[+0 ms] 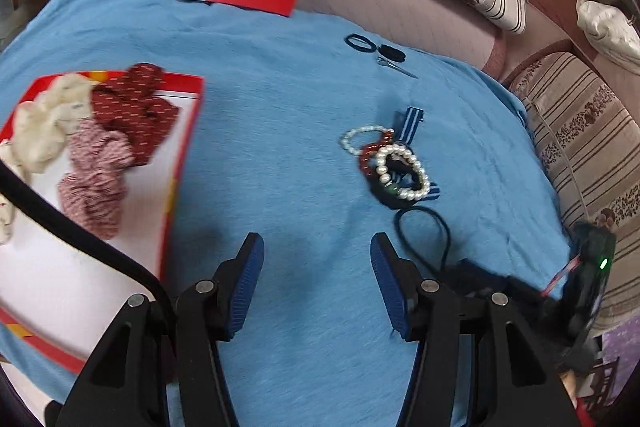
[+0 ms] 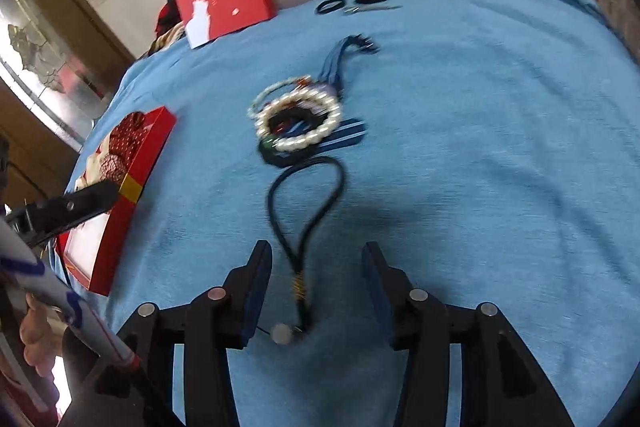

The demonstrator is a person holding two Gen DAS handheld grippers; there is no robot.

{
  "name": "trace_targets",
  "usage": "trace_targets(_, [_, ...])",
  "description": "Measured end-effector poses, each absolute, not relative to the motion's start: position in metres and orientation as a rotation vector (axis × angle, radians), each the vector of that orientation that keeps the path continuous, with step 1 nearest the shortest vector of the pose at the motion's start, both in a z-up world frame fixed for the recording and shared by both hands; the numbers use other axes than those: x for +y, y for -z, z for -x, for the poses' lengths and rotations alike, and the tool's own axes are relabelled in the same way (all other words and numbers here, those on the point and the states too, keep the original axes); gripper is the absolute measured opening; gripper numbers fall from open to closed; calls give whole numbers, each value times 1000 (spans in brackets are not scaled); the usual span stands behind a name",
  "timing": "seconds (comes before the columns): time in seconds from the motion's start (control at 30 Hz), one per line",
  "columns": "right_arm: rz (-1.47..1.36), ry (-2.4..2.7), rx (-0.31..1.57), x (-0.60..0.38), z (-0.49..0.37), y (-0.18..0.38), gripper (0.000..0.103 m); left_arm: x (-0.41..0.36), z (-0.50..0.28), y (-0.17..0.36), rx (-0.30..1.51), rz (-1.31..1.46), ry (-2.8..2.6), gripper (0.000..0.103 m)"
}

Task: Organize jewelry
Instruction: 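Grasp the black cord lanyard with the right gripper while the left grasps the pearl bracelet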

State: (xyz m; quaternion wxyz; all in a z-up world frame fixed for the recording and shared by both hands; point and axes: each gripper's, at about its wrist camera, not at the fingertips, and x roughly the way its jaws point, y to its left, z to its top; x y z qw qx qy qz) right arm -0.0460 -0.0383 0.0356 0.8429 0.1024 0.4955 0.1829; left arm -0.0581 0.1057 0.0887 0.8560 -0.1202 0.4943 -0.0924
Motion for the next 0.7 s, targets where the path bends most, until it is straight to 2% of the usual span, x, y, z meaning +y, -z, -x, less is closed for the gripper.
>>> trace_targets(0.03, [-206,-386,1046,-34,45,-32,50,102,52,-88,1042,258,195,54])
trace_targets(0.07, [-198,-376,1046,-33,46,-29,34,97,45,-87,1046,262,195,54])
trace_targets(0.13, [-169,-337,1046,-34,44,-27,9,87,32,-84,1057,256,201,54])
trace_targets(0.4, [-176,-176,1025,-105,56,-31,7,34,-29,-58,1102,138,258,52])
trace_targets(0.47, [-203,-162,1020,-123,58,-29,7,22,-42,-47,1124,111,270,36])
trace_targets(0.5, [-216,-156,1017,-130,59,-28,7,17,-46,-43,1134,96,272,18])
trace_targets(0.53, [-229,-156,1013,-135,60,-27,7,12,-51,-38,1148,75,271,9])
trace_targets(0.7, [-240,-162,1002,-136,60,-27,7,15,-37,-46,1120,73,272,9])
